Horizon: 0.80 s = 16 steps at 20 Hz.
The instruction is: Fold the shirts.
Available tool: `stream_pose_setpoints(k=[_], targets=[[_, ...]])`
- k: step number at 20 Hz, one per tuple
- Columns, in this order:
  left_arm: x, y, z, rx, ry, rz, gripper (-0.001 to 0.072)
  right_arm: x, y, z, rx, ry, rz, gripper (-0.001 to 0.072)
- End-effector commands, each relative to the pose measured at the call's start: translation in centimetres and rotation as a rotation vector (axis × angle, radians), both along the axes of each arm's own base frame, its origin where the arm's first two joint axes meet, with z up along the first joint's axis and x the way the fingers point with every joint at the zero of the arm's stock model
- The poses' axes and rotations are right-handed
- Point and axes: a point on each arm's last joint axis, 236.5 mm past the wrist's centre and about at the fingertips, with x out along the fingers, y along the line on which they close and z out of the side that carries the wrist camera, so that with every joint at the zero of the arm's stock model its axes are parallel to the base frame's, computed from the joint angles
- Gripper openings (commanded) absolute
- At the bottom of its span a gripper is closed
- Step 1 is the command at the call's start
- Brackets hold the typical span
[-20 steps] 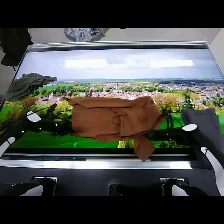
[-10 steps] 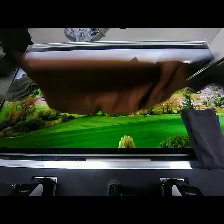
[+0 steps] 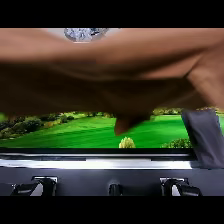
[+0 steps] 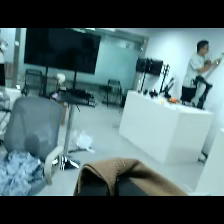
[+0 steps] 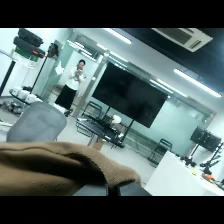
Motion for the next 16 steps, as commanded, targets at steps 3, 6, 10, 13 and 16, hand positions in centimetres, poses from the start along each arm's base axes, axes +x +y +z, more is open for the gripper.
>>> stream_pose_setpoints(k=[3, 6, 10, 13, 16], targets=[[7.2, 0.6, -11.3, 0.048, 0.407, -0.022, 0.0036, 10.3, -1.3, -9.9, -0.024, 0.402, 0.009, 0.0048], [13.6, 1.6, -23.2, 0.004, 0.714, -0.035, 0.0036, 19.3, -2.3, -23.6, -0.026, 0.835, 0.056, 0.0048], [19.7, 2.8, -41.6, -0.092, 1.086, -0.018, 0.0037, 31.0, -2.5, -37.6, 0.162, 1.057, 0.128, 0.0048], [23.4, 2.9, -50.1, -0.182, 1.211, -0.007, 0.0037, 36.6, -1.4, -46.3, 0.487, 1.152, 0.168, 0.0049], [25.2, 1.9, -55.6, -0.297, 1.3, -0.026, 0.0038, 37.6, 0.6, -52.8, 0.694, 1.288, 0.211, 0.0049]])
